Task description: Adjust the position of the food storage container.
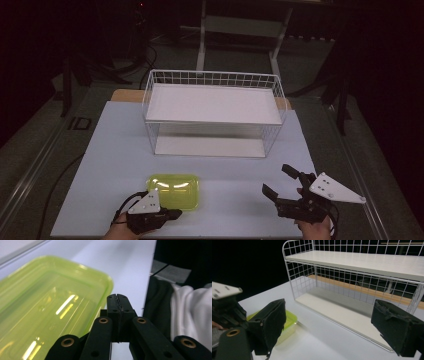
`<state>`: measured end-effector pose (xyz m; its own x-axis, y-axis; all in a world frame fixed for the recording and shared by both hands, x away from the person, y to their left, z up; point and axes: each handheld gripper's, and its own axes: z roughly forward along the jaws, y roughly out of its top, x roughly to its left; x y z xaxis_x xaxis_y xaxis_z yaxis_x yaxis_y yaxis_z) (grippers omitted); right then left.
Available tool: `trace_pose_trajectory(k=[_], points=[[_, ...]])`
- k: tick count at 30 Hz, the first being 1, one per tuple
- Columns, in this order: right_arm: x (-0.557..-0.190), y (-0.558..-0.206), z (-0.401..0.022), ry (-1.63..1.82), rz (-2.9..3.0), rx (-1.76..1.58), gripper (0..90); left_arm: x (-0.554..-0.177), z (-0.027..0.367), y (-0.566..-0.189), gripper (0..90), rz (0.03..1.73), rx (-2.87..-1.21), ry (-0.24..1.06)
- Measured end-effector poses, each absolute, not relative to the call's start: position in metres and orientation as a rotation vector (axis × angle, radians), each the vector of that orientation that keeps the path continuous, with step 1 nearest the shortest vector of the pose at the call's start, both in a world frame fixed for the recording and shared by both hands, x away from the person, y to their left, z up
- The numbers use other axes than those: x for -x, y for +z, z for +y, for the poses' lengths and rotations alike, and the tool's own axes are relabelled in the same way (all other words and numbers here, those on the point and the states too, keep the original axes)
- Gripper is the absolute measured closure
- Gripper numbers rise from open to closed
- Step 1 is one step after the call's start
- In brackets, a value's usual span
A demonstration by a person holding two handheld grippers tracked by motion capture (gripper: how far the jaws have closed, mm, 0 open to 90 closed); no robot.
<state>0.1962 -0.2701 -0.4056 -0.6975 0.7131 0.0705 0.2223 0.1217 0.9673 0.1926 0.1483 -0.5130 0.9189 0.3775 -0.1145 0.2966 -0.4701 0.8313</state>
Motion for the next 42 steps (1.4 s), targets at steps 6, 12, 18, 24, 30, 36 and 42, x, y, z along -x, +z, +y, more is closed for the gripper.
trace_pose_trajectory(k=[6, 12, 18, 24, 30, 36, 42], points=[[-0.199, -0.406, -0.267, 1.601, 1.996, -0.890, 12.6, -0.193, 0.176, -0.490, 90.0, 0.528, -2.037, 0.208], [-0.202, -0.408, -0.266, 1.611, 2.004, -0.893, 12.6, -0.198, 0.217, -0.482, 90.0, 0.612, -2.006, 0.299], [-0.201, -0.408, -0.263, 1.613, 2.016, -0.883, 12.6, -0.205, 0.250, -0.497, 90.0, 0.716, -2.004, 0.314], [-0.201, -0.408, -0.261, 1.611, 2.022, -0.881, 12.6, -0.211, 0.265, -0.515, 90.0, 0.773, -2.053, 0.302], [-0.201, -0.408, -0.259, 1.608, 2.033, -0.877, 12.6, -0.215, 0.264, -0.527, 90.0, 0.780, -2.104, 0.267], [-0.200, -0.408, -0.259, 1.607, 2.036, -0.881, 12.6, -0.221, 0.257, -0.534, 90.0, 0.774, -2.140, 0.248], [-0.200, -0.407, -0.258, 1.607, 2.043, -0.877, 12.6, -0.229, 0.244, -0.539, 90.0, 0.758, -2.155, 0.215]])
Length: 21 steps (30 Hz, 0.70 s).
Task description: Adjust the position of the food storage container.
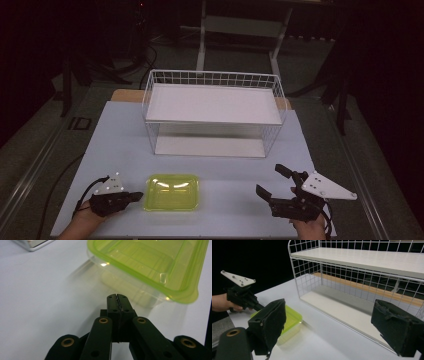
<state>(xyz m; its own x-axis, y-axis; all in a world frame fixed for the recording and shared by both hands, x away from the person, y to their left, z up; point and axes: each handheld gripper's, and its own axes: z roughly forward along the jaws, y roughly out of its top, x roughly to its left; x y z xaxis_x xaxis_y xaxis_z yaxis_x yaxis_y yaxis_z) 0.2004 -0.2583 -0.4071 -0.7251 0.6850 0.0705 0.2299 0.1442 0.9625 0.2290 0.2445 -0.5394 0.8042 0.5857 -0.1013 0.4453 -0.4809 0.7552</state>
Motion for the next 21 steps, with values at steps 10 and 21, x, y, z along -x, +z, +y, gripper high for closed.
trace_pose_trajectory(k=[10, 21], points=[[-0.201, -0.410, -0.262, 1.607, 2.042, -0.884, 12.6, -0.243, 0.224, -0.541, 90.0, 0.733, -2.159, 0.173], [-0.201, -0.410, -0.267, 1.600, 2.035, -0.895, 12.6, -0.253, 0.194, -0.542, 90.0, 0.668, -2.171, 0.118]])
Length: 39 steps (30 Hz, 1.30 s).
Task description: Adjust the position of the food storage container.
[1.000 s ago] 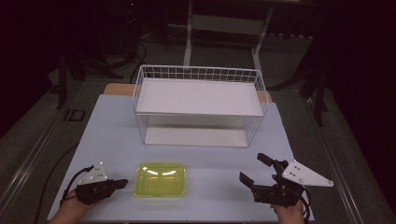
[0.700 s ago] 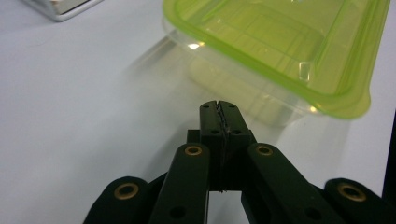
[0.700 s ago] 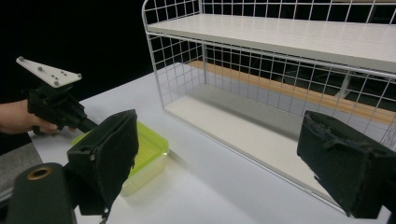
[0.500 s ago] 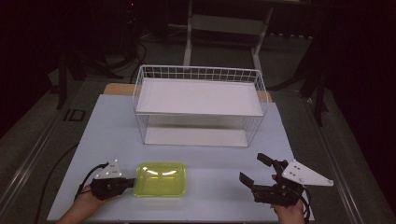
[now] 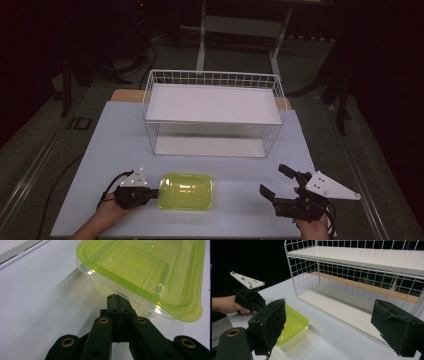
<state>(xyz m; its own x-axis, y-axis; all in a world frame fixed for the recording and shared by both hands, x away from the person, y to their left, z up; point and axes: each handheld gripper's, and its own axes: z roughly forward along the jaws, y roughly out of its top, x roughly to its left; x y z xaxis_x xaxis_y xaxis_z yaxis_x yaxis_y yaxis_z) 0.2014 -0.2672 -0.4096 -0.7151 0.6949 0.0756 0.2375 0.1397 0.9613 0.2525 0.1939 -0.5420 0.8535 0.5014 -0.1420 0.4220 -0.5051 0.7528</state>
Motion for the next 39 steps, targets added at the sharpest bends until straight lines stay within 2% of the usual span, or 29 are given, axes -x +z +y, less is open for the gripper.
trace_pose_trajectory(k=[9, 19, 39], points=[[-0.201, -0.409, -0.267, 1.598, 2.039, -0.892, 12.6, -0.249, 0.172, -0.544, 90.0, 0.622, -2.201, 0.093], [-0.200, -0.412, -0.267, 1.600, 2.045, -0.896, 12.6, -0.239, 0.186, -0.538, 90.0, 0.660, -2.177, 0.115], [-0.202, -0.419, -0.267, 1.595, 2.064, -0.908, 12.6, -0.258, 0.150, -0.541, 90.0, 0.619, -2.175, 0.086]])
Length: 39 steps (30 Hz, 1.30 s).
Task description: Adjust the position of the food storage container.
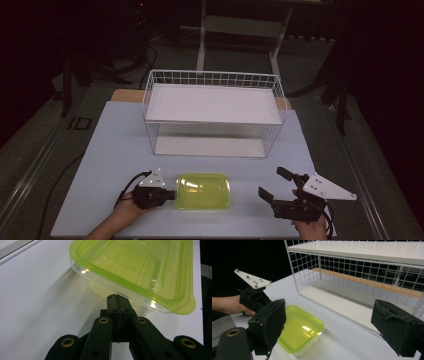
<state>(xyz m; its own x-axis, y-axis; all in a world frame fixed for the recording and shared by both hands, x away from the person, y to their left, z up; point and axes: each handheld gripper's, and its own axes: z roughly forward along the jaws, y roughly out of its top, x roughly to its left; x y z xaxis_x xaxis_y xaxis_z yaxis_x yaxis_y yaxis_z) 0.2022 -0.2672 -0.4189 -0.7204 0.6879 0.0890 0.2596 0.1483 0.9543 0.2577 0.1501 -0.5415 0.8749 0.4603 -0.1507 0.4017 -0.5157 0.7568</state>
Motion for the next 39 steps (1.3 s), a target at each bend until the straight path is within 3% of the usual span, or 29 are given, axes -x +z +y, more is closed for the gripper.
trace_pose_trajectory(k=[21, 33, 37, 39], points=[[-0.207, -0.419, -0.267, 1.584, 2.067, -0.905, 12.6, -0.269, 0.118, -0.541, 90.0, 0.596, -2.169, 0.078], [-0.208, -0.422, -0.266, 1.572, 2.066, -0.902, 12.6, -0.264, 0.139, -0.532, 88.9, 0.650, -2.129, 0.099], [-0.208, -0.422, -0.265, 1.561, 2.057, -0.890, 12.6, -0.257, 0.155, -0.519, 69.2, 0.688, -2.072, 0.148], [-0.210, -0.422, -0.264, 1.562, 2.064, -0.892, 12.7, -0.254, 0.159, -0.512, 46.8, 0.717, -2.042, 0.180]])
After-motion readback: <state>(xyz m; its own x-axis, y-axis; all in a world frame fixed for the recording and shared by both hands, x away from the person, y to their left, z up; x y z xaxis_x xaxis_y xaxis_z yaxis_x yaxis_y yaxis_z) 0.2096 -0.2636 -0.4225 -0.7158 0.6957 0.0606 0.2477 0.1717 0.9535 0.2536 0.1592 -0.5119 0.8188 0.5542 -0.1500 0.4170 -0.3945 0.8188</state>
